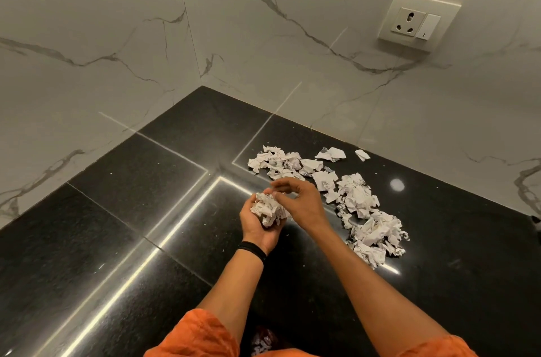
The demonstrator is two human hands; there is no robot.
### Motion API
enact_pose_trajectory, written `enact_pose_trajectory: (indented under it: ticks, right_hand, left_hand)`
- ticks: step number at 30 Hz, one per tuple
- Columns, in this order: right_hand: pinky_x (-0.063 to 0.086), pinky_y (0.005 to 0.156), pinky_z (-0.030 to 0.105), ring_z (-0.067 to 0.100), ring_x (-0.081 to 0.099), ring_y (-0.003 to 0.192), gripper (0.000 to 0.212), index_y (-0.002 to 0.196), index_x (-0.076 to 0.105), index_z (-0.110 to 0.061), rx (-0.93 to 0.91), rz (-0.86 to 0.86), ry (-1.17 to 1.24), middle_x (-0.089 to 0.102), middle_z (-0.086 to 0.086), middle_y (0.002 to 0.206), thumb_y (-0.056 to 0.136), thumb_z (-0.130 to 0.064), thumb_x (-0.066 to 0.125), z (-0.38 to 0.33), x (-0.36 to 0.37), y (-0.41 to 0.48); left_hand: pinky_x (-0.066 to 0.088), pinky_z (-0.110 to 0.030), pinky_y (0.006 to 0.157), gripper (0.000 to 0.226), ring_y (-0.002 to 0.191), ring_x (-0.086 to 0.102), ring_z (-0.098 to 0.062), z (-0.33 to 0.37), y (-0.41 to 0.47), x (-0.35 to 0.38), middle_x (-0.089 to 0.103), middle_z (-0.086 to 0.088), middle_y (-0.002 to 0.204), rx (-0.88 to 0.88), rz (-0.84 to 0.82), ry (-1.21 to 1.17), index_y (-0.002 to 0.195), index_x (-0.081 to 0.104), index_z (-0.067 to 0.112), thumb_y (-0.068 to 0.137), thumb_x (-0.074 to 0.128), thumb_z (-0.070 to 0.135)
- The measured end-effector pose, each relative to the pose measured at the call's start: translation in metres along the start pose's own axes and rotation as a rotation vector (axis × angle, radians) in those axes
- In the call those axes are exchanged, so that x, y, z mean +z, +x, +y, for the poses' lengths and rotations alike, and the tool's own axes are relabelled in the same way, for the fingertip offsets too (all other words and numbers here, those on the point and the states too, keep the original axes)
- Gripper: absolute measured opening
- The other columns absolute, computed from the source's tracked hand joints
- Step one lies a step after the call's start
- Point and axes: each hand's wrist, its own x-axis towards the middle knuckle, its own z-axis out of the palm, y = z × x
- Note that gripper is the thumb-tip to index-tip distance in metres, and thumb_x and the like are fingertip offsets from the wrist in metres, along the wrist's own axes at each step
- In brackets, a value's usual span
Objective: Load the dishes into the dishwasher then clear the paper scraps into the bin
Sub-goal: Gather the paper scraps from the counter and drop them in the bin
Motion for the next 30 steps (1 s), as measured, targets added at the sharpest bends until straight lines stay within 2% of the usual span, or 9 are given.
enact_pose_trajectory:
  ticks: [3,6,8,12,16,19,23,27,30]
  right_hand:
    - [0.059,0.086,0.034,0.007,0.071,0.092,0.018,0.096,0.076,-0.022,0.052,0.106,0.102,0.076,-0.009,0.093,0.082,-0.012,0.079,0.004,-0.001,0.002]
    - [0.057,0.083,0.029,0.008,0.07,0.092,0.011,0.096,0.075,-0.023,0.135,0.246,0.23,0.075,-0.007,0.094,0.09,-0.014,0.073,0.011,-0.001,0.001]
    - [0.056,0.088,0.031,0.009,0.07,0.098,0.009,0.099,0.075,-0.024,0.221,0.306,0.344,0.076,-0.006,0.099,0.094,-0.02,0.069,0.018,0.004,-0.003]
    - [0.054,0.1,0.043,0.024,0.068,0.112,0.033,0.117,0.07,-0.014,0.491,0.295,0.765,0.074,0.005,0.114,0.102,-0.039,0.055,0.028,0.027,-0.018]
    - [0.056,0.095,0.042,0.029,0.07,0.109,0.047,0.123,0.066,-0.004,0.538,0.367,1.115,0.072,0.018,0.117,0.101,-0.043,0.055,0.015,0.052,-0.027]
    - [0.057,0.094,0.043,0.03,0.071,0.107,0.043,0.122,0.067,-0.003,0.508,0.428,1.045,0.073,0.018,0.114,0.101,-0.039,0.056,0.01,0.061,-0.031]
    - [0.058,0.091,0.04,0.027,0.072,0.104,0.033,0.116,0.07,-0.006,0.443,0.437,0.922,0.074,0.015,0.11,0.1,-0.033,0.06,0.005,0.07,-0.039]
    - [0.057,0.091,0.034,0.021,0.071,0.106,0.031,0.117,0.071,-0.009,0.443,0.468,0.774,0.075,0.008,0.111,0.102,-0.032,0.057,0.009,0.072,-0.045]
    - [0.055,0.093,0.026,0.013,0.069,0.109,0.028,0.115,0.072,-0.013,0.412,0.475,0.564,0.075,0.002,0.112,0.105,-0.029,0.052,0.022,0.063,-0.047]
  left_hand:
    - [0.048,-0.042,0.092,0.035,0.095,0.065,-0.028,0.001,-0.001,0.005,0.068,-0.014,0.107,0.003,-0.009,-0.018,0.108,0.068,0.01,0.093,0.05,0.036]
    - [0.041,-0.045,0.106,0.035,0.097,0.063,-0.031,0.001,-0.003,0.01,0.067,-0.019,0.11,0.001,-0.015,-0.046,0.106,0.068,0.008,0.094,0.049,0.036]
    - [0.039,-0.045,0.11,0.037,0.097,0.063,-0.032,0.0,-0.003,0.013,0.067,-0.02,0.11,-0.006,-0.017,-0.062,0.106,0.068,0.007,0.096,0.047,0.035]
    - [0.044,-0.046,0.104,0.035,0.1,0.063,-0.033,-0.002,-0.009,0.014,0.066,-0.02,0.11,-0.024,-0.038,-0.088,0.104,0.067,0.008,0.096,0.048,0.036]
    - [0.05,-0.047,0.096,0.031,0.096,0.065,-0.033,-0.001,-0.018,0.012,0.067,-0.018,0.102,-0.044,-0.041,-0.105,0.101,0.067,0.009,0.095,0.049,0.034]
    - [0.047,-0.046,0.103,0.031,0.098,0.065,-0.033,0.005,-0.02,0.007,0.067,-0.019,0.106,-0.06,-0.052,-0.072,0.099,0.067,0.009,0.096,0.048,0.034]
    - [0.054,-0.041,0.09,0.029,0.092,0.067,-0.029,0.011,-0.023,0.0,0.068,-0.015,0.102,-0.069,-0.046,-0.043,0.099,0.066,0.009,0.098,0.047,0.031]
    - [0.044,-0.044,0.109,0.029,0.101,0.064,-0.032,0.012,-0.025,-0.011,0.068,-0.018,0.104,-0.089,-0.04,-0.134,0.099,0.066,0.008,0.095,0.049,0.032]
    - [0.043,-0.042,0.107,0.032,0.1,0.063,-0.03,0.02,-0.025,-0.019,0.069,-0.017,0.105,-0.056,-0.024,-0.161,0.102,0.067,0.008,0.096,0.047,0.032]
